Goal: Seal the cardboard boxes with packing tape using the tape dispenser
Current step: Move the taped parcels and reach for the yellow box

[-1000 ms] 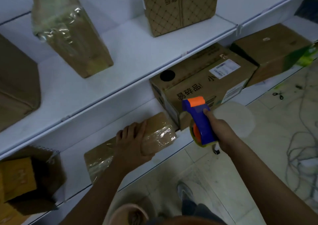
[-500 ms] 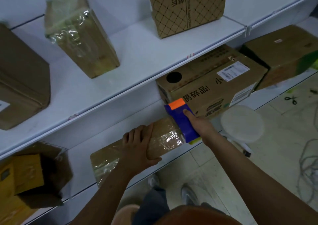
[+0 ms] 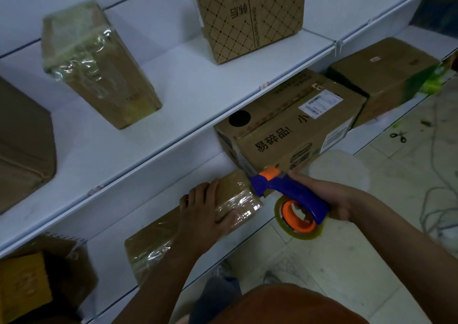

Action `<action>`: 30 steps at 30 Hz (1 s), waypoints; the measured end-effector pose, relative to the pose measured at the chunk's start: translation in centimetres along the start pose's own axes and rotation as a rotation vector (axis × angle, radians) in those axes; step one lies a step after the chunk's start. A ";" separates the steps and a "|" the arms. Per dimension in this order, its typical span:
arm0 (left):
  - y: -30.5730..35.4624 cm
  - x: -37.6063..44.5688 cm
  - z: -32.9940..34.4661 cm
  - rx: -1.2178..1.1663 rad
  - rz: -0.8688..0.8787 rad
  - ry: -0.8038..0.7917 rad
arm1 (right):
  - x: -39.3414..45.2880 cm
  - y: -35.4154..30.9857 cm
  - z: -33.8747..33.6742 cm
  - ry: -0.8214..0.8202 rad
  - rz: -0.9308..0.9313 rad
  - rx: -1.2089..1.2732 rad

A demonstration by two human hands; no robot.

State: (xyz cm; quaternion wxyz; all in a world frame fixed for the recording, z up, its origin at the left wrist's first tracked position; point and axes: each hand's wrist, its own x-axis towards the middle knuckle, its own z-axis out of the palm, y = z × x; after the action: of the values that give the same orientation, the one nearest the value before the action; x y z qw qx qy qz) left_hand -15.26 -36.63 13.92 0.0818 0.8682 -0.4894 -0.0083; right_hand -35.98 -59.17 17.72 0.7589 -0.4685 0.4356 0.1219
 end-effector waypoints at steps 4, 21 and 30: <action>0.3 0.6 0.0 -0.046 -0.021 -0.034 | -0.4 0.1 0.6 -0.005 -0.002 -0.022; 3.9 4.2 -0.8 -0.478 -0.243 -0.270 | -0.1 2.8 1.6 0.013 -0.005 -0.090; 5.7 5.6 -0.1 -0.522 -0.280 -0.188 | -0.4 5.2 2.2 0.054 -0.014 0.025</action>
State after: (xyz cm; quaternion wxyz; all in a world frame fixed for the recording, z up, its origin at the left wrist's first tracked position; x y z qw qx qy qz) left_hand -17.19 -44.30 15.28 0.2545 0.8721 -0.3520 -0.2252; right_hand -38.12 -54.56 15.32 0.7533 -0.4654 0.4541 0.0985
